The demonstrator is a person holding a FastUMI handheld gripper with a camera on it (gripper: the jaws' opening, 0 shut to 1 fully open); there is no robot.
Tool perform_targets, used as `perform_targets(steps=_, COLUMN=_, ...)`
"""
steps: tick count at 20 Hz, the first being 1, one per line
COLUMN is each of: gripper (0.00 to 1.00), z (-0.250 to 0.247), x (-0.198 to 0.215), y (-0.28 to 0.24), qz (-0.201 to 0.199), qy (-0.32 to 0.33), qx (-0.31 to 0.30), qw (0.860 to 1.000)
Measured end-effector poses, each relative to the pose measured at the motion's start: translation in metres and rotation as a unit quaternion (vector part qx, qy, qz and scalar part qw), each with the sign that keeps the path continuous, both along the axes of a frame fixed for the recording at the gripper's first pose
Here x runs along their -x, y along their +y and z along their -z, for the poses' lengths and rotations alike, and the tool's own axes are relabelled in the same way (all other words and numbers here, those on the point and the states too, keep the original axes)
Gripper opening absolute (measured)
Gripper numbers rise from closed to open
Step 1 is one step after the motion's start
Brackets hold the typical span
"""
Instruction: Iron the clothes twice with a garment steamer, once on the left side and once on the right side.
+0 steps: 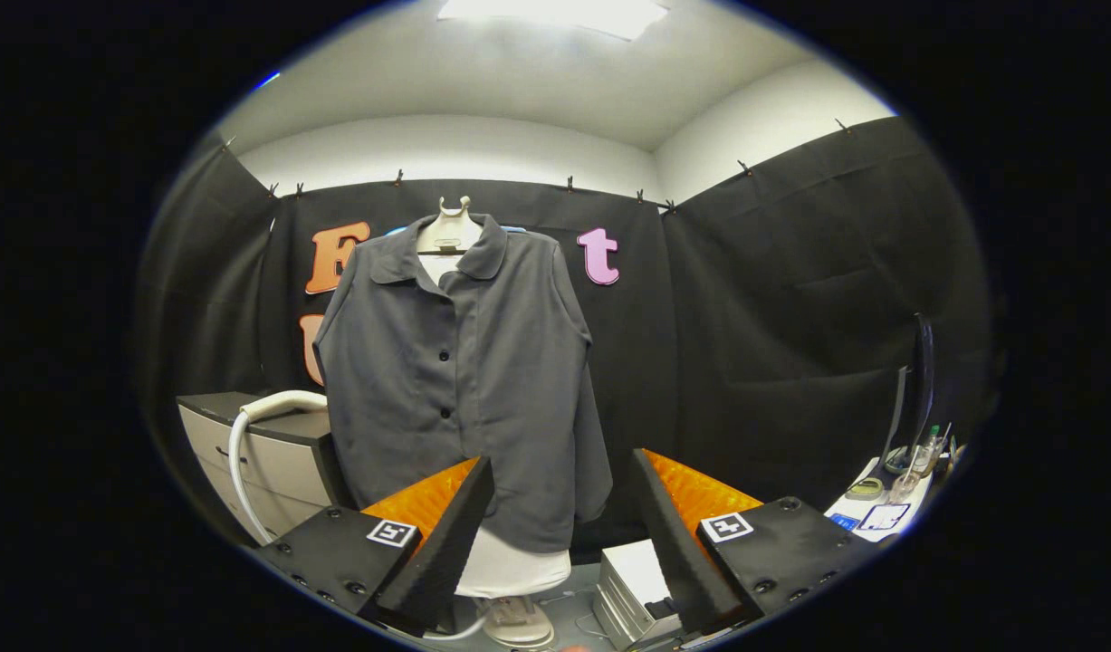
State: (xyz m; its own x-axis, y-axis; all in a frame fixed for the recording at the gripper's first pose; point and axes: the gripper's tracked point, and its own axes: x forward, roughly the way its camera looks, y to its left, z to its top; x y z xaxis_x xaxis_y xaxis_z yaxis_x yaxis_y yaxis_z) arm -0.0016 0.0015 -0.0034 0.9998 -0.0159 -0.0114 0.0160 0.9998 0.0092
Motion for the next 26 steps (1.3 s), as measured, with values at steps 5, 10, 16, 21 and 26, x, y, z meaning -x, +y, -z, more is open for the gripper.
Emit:
perform_targets(steps=5, gripper=0.98, z=-0.005, x=-0.001, y=0.002, qz=-0.001, qy=-0.004, qx=0.0, qw=1.0)
perform_targets(steps=10, gripper=0.98, z=-0.005, x=0.0, y=0.007, qz=-0.007, qy=-0.004, qx=0.002, qw=1.0)
perform_targets(steps=16, gripper=0.98, z=-0.004, x=0.0, y=0.018, qz=-0.013, qy=-0.001, qx=0.002, qw=1.0)
perform_targets(steps=21, gripper=0.98, z=-0.008, x=-0.003, y=0.042, qz=-0.029, qy=-0.006, qx=-0.003, qw=1.0)
perform_targets(steps=26, gripper=0.98, z=-0.008, x=-0.005, y=0.076, qz=-0.054, qy=-0.003, qx=-0.01, qw=0.998)
